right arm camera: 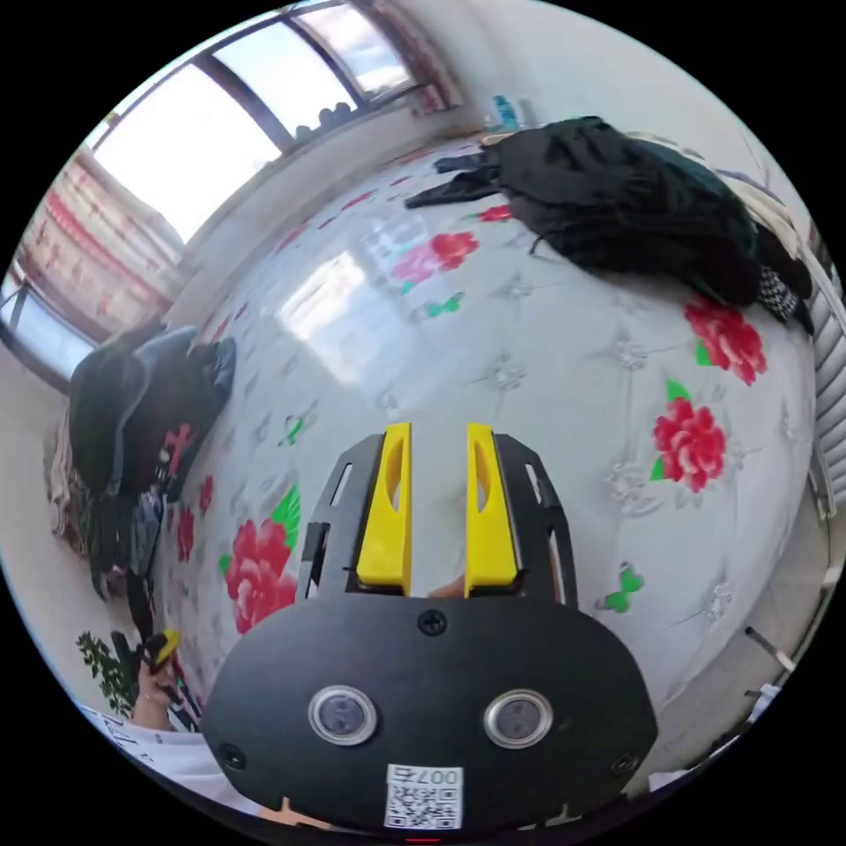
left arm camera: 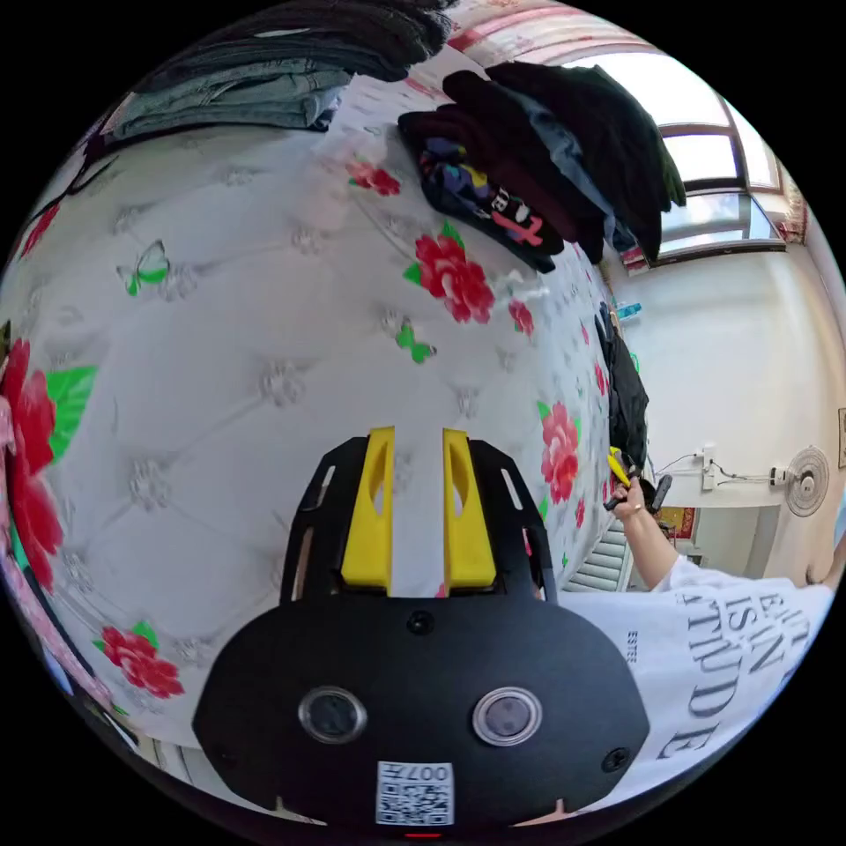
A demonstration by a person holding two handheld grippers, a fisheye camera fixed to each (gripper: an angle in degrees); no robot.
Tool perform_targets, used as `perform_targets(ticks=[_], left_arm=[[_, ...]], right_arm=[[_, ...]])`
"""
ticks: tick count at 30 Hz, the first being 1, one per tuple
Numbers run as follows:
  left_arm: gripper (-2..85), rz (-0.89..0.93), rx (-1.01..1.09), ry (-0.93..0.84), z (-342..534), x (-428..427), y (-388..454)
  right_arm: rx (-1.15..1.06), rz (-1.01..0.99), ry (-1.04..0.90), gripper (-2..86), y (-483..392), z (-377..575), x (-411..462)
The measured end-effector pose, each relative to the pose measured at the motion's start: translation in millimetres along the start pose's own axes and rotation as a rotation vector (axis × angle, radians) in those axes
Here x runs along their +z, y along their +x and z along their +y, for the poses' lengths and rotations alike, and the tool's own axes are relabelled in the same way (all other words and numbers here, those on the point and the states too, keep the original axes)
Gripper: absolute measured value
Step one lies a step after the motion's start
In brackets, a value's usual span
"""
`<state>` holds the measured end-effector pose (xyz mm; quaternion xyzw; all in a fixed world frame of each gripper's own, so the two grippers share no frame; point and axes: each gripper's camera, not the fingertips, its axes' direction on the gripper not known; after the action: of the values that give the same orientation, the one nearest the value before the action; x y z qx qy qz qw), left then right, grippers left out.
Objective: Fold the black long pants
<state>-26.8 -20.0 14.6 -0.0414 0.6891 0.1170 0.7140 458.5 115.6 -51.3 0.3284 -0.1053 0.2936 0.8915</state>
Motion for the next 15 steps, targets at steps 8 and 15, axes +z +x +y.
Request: perform_targets(ticks=[8, 15], left_arm=[[7.4, -0.035, 0.016, 0.052, 48.1, 19.3, 70.0], [6.0, -0.040, -0.071, -0.013, 76.4, 53.4, 106.4]], right_arm=[[-0.113, 0.198, 0.180, 13.3, 47.2, -138.4, -10.2], [-0.219, 0.379, -0.012, 9.5, 41.4, -203.4, 40.8]])
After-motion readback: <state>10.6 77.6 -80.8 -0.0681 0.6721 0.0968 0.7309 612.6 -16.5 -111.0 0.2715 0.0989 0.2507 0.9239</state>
